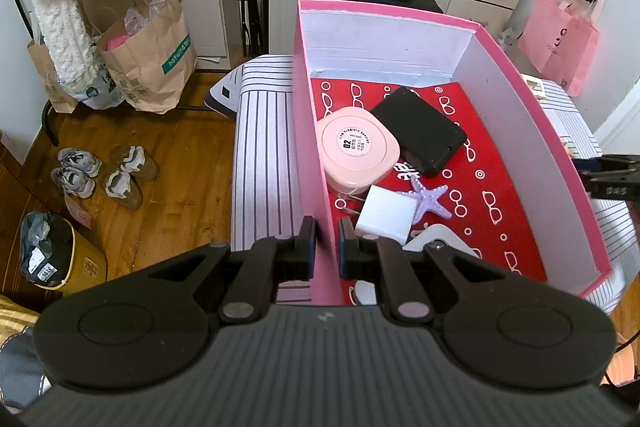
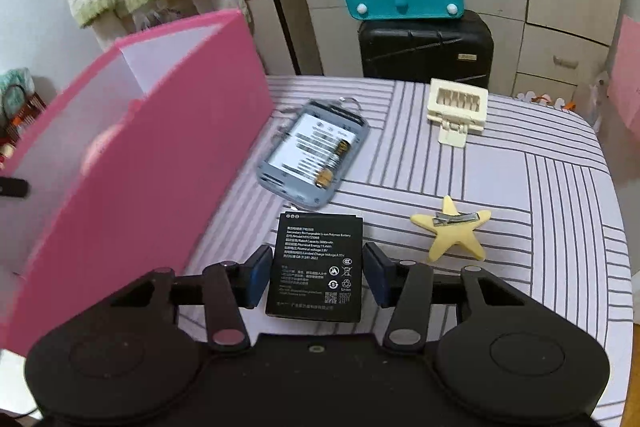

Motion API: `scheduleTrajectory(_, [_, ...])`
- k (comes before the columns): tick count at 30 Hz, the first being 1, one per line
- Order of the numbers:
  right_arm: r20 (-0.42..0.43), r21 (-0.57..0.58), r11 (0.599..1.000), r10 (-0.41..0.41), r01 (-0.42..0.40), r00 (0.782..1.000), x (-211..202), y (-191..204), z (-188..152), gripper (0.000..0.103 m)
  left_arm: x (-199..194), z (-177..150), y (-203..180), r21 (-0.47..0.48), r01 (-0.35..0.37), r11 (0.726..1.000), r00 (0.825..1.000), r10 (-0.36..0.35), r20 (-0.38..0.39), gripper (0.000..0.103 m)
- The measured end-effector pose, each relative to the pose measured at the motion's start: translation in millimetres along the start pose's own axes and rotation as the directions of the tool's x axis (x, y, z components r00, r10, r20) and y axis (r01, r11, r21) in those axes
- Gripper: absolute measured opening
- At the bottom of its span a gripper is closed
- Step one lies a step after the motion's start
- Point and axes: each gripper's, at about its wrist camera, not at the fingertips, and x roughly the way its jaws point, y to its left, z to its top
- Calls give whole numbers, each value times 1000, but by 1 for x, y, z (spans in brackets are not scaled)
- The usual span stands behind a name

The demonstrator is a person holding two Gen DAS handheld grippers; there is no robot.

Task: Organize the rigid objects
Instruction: 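Carry the black phone battery into the pink box and release it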

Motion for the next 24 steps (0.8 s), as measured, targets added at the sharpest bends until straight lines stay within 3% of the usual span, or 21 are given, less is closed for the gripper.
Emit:
scheduleTrajectory(9, [116, -171, 979, 133, -112, 984, -62, 59, 34, 55, 2, 2, -4, 20, -1, 1000, 1000, 1, -6, 10])
scheduleTrajectory(12, [106, -276, 948, 191, -156, 976, -65, 87, 46, 55, 2, 0, -4, 18, 3, 1000, 1000, -3, -2, 10])
scheduleTrajectory(16, [28, -418, 888, 224, -192, 974, -49, 128, 55, 55, 2, 0, -3, 12, 9, 1000, 1000, -9, -2, 10])
scheduleTrajectory(19, [-56, -508, 839, 193, -194, 980, -26, 153, 57, 55, 2, 1, -3, 14, 9, 1000, 1000, -9, -2, 10])
scheduleTrajectory(24, [-162, -635, 758, 59, -150, 985, 10, 175, 57, 55, 3, 1, -3, 18, 11, 1000, 1000, -11, -4, 11])
